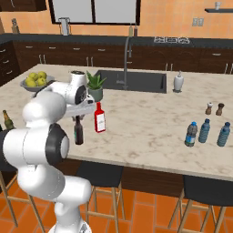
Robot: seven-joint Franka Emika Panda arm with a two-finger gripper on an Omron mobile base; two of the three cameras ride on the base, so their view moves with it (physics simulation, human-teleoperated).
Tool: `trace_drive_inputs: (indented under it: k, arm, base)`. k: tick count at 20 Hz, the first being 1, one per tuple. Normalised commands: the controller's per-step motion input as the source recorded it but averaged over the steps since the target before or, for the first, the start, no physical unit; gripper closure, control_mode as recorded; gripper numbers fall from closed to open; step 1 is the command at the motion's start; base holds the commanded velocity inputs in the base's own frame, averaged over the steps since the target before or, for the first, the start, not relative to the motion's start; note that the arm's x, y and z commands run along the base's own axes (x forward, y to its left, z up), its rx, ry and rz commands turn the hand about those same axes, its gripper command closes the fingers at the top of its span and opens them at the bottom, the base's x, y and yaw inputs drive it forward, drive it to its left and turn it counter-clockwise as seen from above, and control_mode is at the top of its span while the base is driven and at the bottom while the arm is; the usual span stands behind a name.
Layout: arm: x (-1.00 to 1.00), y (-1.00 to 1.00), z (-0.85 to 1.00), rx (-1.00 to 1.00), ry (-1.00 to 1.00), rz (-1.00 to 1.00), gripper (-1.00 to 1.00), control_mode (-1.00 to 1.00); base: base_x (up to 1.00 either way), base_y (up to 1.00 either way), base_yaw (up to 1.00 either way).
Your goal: Move the plastic bottles in the middle to the plastics group, and the glass bottles in the middle to the glass group.
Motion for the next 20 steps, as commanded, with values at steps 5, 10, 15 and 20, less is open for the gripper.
trace_drive_inputs:
  k: [5, 10, 15, 20]
  arm:
    - [-0.01, 1.00, 0.12, 0.00, 0.00, 0.21, 1.00, -1.00]
    - [0.00, 1.00, 0.08, 0.00, 0.01, 0.17, 1.00, -1.00]
    - [0.00, 1.00, 0.01, 0.00, 0.02, 0.17, 1.00, -1.00]
    - [0.06, 1.00, 0.00, 0.00, 0.00, 0.12, 1.00, -1.00]
  base:
    - [0.00, 0.00, 0.00]
    - [0.00, 0.00, 0.00]
    - [0.00, 0.00, 0.00]
    - [0.00, 0.00, 0.00]
